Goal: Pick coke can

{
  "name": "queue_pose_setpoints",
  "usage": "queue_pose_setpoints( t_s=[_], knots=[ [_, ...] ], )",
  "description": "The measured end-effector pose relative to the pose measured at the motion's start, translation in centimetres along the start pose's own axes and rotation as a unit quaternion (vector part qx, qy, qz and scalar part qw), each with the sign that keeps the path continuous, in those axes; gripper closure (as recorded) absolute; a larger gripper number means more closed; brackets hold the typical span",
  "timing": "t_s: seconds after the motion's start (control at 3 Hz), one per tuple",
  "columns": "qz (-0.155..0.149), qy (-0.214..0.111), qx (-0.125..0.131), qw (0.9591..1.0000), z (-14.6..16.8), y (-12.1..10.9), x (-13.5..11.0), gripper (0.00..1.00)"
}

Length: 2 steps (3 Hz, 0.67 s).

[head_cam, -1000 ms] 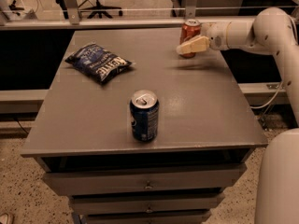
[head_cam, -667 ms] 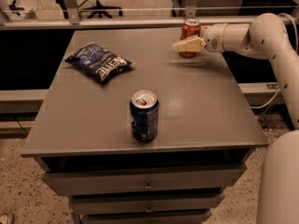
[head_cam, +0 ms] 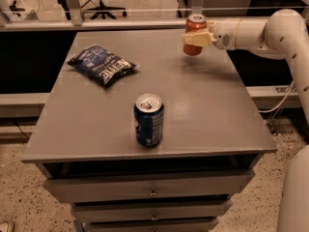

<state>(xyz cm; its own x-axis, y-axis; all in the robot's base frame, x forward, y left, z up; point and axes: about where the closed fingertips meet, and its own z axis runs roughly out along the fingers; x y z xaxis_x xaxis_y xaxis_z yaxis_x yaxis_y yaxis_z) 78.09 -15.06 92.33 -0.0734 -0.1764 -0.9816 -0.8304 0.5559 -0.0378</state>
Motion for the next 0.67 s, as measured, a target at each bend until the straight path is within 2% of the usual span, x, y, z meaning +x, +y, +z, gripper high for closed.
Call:
queue_pose_setpoints(
  t_s=[0.33, 0.67],
  knots=[
    [0.004, -0.004, -0.045, 0.9989, -1.37, 4.55, -3.75, 0.99],
    [0.0, -0.003, -0.053, 0.9986, -1.48, 5.35, -4.51, 1.0]
  ],
)
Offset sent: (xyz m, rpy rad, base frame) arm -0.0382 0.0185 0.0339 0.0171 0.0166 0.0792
